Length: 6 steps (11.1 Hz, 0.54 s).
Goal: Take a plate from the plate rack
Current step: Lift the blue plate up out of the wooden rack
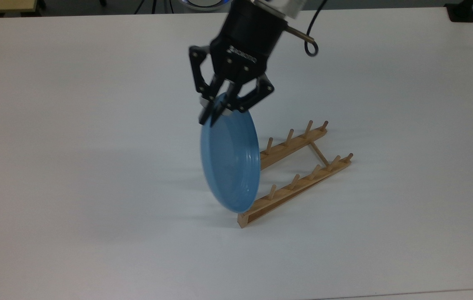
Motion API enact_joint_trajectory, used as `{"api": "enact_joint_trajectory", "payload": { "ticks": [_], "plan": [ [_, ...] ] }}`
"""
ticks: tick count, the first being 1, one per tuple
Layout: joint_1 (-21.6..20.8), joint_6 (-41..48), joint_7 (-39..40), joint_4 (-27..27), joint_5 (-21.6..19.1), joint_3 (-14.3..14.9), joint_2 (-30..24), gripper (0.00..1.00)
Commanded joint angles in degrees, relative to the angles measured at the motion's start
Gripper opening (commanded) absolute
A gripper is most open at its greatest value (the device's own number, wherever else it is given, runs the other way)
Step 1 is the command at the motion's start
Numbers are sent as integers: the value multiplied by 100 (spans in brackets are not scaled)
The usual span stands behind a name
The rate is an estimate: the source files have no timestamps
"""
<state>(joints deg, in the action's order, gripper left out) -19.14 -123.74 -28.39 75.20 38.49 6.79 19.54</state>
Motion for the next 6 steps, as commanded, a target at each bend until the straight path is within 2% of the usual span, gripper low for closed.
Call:
{"api": "enact_joint_trajectory", "payload": {
  "ticks": [1, 2, 3, 4, 6],
  "plan": [
    [138, -63, 176, 126, -464, 24, -283, 5],
    [182, -63, 176, 135, -578, 24, -336, 2],
    [269, -54, 176, 161, -858, 33, -389, 1],
    [418, -45, 176, 179, -1296, 42, -433, 0],
    [498, -27, 184, 266, -2114, 286, -494, 0]
  ]
}}
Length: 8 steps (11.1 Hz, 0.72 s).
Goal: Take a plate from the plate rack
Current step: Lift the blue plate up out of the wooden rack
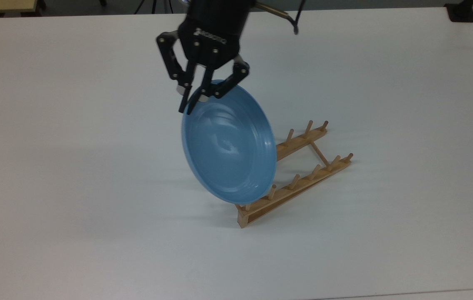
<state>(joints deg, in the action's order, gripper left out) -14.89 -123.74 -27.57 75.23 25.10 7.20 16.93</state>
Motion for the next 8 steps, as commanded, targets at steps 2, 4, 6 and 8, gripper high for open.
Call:
{"api": "enact_joint_trajectory", "payload": {
  "ticks": [2, 4, 6, 8],
  "plan": [
    [301, -10, 329, 413, -1548, 413, -296, 0],
    [740, -1, 1204, 858, -2313, 405, -549, 0],
    [1206, 155, 2233, 1264, -3122, 387, -700, 0],
    [1514, 385, 2956, 1475, -3371, 387, -665, 0]
  ]
}}
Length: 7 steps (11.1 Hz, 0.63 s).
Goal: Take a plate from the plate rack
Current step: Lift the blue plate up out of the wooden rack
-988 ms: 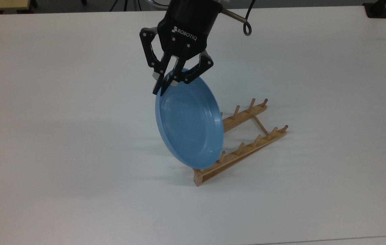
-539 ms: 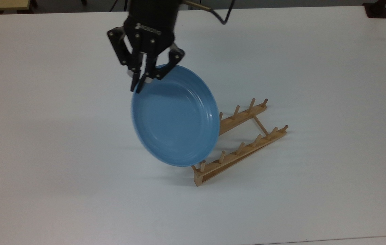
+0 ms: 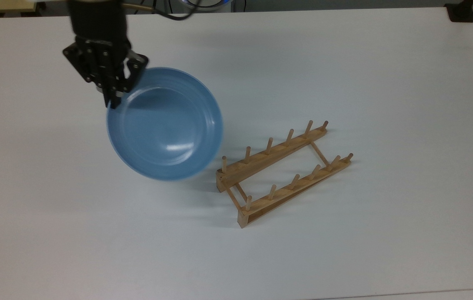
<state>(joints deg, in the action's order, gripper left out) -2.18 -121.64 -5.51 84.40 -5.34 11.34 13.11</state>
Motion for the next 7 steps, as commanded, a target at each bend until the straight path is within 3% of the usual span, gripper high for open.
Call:
{"api": "enact_joint_trajectory", "payload": {
  "ticks": [1, 3, 5, 7],
  "plan": [
    [357, 175, 1084, 674, -388, -26, -256, 0],
    [550, 149, 2128, 911, -616, -26, -239, 0],
    [796, 132, 2518, 1113, -1036, -26, -238, 0],
    [1060, 131, 2878, 1368, -1914, -17, -238, 0]
  ]
}}
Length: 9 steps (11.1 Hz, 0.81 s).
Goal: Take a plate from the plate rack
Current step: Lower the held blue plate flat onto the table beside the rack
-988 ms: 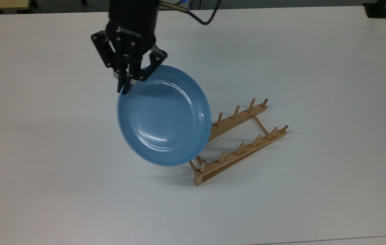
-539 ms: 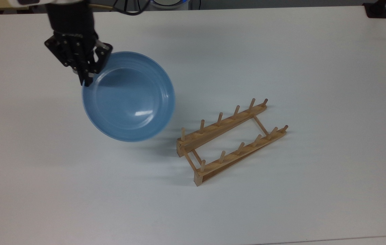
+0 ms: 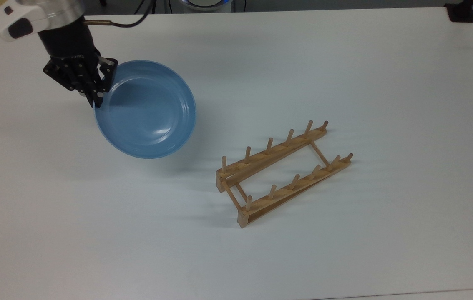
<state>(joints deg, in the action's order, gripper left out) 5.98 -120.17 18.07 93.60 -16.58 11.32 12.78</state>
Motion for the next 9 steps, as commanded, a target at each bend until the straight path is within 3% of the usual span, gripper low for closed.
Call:
{"api": "enact_joint_trajectory", "payload": {
  "ticks": [1, 5, 9],
  "plan": [
    [306, -15, 644, 544, -933, -16, -188, 0],
    [483, -76, 1258, 528, -1066, -16, 434, 0],
    [483, -796, 1514, 527, -1057, -33, 980, 0]
  ]
}}
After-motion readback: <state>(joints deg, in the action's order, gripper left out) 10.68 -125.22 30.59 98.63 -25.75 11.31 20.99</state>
